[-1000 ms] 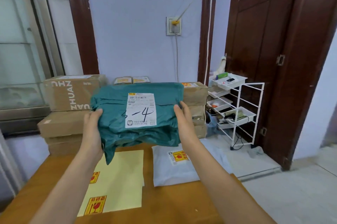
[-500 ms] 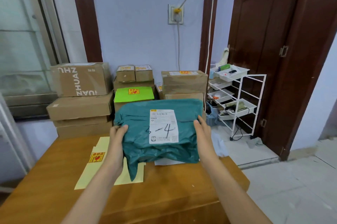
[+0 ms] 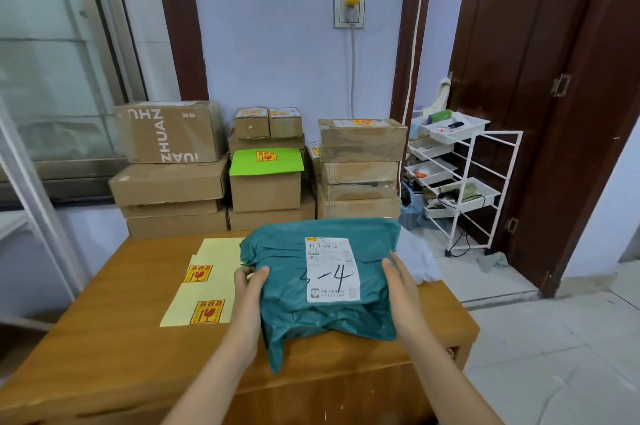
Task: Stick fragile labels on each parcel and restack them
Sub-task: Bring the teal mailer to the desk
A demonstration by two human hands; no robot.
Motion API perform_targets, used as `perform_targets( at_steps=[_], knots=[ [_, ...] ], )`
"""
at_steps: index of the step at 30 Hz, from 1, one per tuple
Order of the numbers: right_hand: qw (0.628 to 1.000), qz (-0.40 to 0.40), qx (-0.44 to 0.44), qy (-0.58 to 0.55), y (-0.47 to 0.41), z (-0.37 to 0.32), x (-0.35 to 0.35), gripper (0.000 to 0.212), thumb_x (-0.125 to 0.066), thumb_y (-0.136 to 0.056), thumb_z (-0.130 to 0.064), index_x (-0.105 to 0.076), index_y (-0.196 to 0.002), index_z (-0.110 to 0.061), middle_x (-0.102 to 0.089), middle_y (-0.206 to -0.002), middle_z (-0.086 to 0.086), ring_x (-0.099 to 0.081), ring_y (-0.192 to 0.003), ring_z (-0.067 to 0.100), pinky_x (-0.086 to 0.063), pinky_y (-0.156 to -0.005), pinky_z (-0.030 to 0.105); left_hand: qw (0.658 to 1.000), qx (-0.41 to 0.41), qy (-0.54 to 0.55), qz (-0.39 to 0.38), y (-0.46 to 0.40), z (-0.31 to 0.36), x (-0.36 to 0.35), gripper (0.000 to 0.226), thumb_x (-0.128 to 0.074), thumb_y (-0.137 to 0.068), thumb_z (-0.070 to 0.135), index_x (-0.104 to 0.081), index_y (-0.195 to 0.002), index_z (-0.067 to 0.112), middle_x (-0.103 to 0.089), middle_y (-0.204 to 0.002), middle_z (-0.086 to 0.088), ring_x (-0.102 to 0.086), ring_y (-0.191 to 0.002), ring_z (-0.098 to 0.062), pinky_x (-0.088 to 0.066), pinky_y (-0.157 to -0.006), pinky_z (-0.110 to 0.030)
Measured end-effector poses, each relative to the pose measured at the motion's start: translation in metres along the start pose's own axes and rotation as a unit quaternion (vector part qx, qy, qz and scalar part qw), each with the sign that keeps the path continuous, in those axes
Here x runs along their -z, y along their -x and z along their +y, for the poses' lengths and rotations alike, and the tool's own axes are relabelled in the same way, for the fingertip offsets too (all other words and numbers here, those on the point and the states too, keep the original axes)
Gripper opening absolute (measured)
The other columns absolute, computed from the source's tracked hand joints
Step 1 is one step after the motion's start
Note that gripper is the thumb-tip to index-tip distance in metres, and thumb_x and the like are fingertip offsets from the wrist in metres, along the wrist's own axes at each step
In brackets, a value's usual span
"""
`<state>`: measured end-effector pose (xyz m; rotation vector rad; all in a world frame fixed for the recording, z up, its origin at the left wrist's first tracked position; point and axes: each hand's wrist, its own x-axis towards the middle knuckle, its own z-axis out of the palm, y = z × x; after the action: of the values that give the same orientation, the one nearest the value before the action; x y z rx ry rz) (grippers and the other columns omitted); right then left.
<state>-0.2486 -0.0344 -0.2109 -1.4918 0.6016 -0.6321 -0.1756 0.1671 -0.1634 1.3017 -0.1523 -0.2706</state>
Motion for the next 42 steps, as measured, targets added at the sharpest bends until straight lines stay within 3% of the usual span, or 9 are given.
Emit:
perform_targets(
  at_steps=[7, 13, 18, 22, 24, 27, 30, 35, 42],
  knots=[
    [0.999, 0.021, 0.003, 0.024, 0.009, -0.003, 0.005, 0.069, -0.043, -0.068, -0.081, -0.049, -0.129, -0.048, -0.053, -0.132, -0.011, -0.040, -0.132, 0.019, -0.035, -0.109, 0.051, 0.998, -0.017, -0.054, 0.008, 0.008, -0.012, 0.008, 0.023, -0.045, -0.098, 0.031, -0.042, -0.117, 0.018, -0.059, -0.104, 0.000, -0.058, -0.094, -0.017, -0.045, -0.070, -0.033],
    [0.998, 0.030, 0.015, 0.051, 0.015, 0.010, 0.007, 0.077, -0.040, -0.065, -0.089, -0.050, -0.128, -0.046, -0.059, -0.125, -0.010, -0.047, -0.126, 0.019, -0.038, -0.107, 0.050, 0.993, -0.039, -0.115, 0.009, 0.013, -0.019, 0.012, 0.022, -0.043, -0.099, 0.033, -0.042, -0.117, 0.021, -0.059, -0.103, 0.004, -0.058, -0.091, -0.014, -0.046, -0.070, -0.034],
    [0.997, 0.028, -0.005, 0.069, 0.021, 0.011, 0.009, 0.074, -0.039, -0.071, -0.074, -0.055, -0.129, -0.031, -0.060, -0.125, -0.007, -0.049, -0.124, 0.020, -0.040, -0.106, 0.048, 0.988, -0.016, -0.154, -0.004, 0.011, -0.027, 0.018, 0.028, -0.044, -0.097, 0.043, -0.043, -0.116, 0.023, -0.062, -0.103, 0.003, -0.061, -0.093, -0.018, -0.051, -0.084, -0.043],
    [0.996, 0.042, -0.001, 0.080, 0.019, 0.013, 0.014, 0.082, -0.036, -0.066, -0.075, -0.054, -0.131, -0.028, -0.059, -0.127, -0.005, -0.048, -0.124, 0.021, -0.039, -0.107, 0.049, 0.989, -0.011, -0.147, -0.024, 0.012, -0.029, 0.012, 0.025, -0.043, -0.097, 0.042, -0.041, -0.117, 0.027, -0.062, -0.104, 0.004, -0.062, -0.093, -0.017, -0.051, -0.079, -0.037],
    [0.995, 0.053, 0.000, 0.084, 0.019, 0.009, 0.020, 0.074, -0.038, -0.072, -0.071, -0.054, -0.131, -0.028, -0.060, -0.126, -0.006, -0.048, -0.124, 0.022, -0.039, -0.106, 0.049, 0.988, -0.012, -0.151, -0.040, 0.012, -0.032, 0.008, 0.027, -0.044, -0.096, 0.044, -0.041, -0.118, 0.029, -0.062, -0.105, 0.006, -0.063, -0.094, -0.016, -0.052, -0.083, -0.040],
    [0.995, 0.065, 0.011, 0.075, 0.020, 0.004, 0.027, 0.045, -0.042, -0.094, -0.046, -0.054, -0.131, -0.022, -0.060, -0.123, -0.004, -0.052, -0.119, 0.020, -0.041, -0.104, 0.047, 0.983, -0.011, -0.167, -0.073, 0.011, -0.038, 0.004, 0.032, -0.044, -0.094, 0.048, -0.036, -0.122, 0.032, -0.063, -0.108, 0.008, -0.065, -0.096, -0.015, -0.052, -0.089, -0.042],
    [0.992, 0.091, 0.020, 0.084, 0.019, 0.001, 0.031, 0.037, -0.041, -0.099, -0.034, -0.054, -0.130, -0.019, -0.060, -0.119, -0.003, -0.054, -0.115, 0.020, -0.042, -0.103, 0.045, 0.979, -0.008, -0.178, -0.098, 0.011, -0.041, 0.001, 0.040, -0.044, -0.091, 0.053, -0.031, -0.125, 0.036, -0.060, -0.113, 0.011, -0.063, -0.100, -0.014, -0.051, -0.094, -0.042],
    [0.987, 0.121, 0.034, 0.096, 0.017, 0.000, 0.035, 0.038, -0.041, -0.100, -0.031, -0.054, -0.132, -0.015, -0.060, -0.121, 0.002, -0.053, -0.113, 0.020, -0.042, -0.102, 0.042, 0.974, -0.014, -0.182, -0.132, 0.012, -0.039, -0.002, 0.053, -0.046, -0.080, 0.061, -0.029, -0.125, 0.037, -0.056, -0.115, 0.018, -0.059, -0.104, -0.007, -0.049, -0.091, -0.030],
    [0.985, 0.120, 0.051, 0.113, 0.015, -0.004, 0.030, 0.034, -0.039, -0.101, -0.031, -0.057, -0.123, -0.014, -0.059, -0.098, -0.008, -0.053, -0.098, 0.017, -0.040, -0.085, 0.032, 0.973, -0.010, -0.182, -0.143, 0.004, -0.037, -0.004, 0.049, -0.047, -0.087, 0.054, -0.028, -0.126, 0.031, -0.053, -0.114, 0.016, -0.057, -0.103, -0.004, -0.048, -0.076, -0.017]
  ],
)
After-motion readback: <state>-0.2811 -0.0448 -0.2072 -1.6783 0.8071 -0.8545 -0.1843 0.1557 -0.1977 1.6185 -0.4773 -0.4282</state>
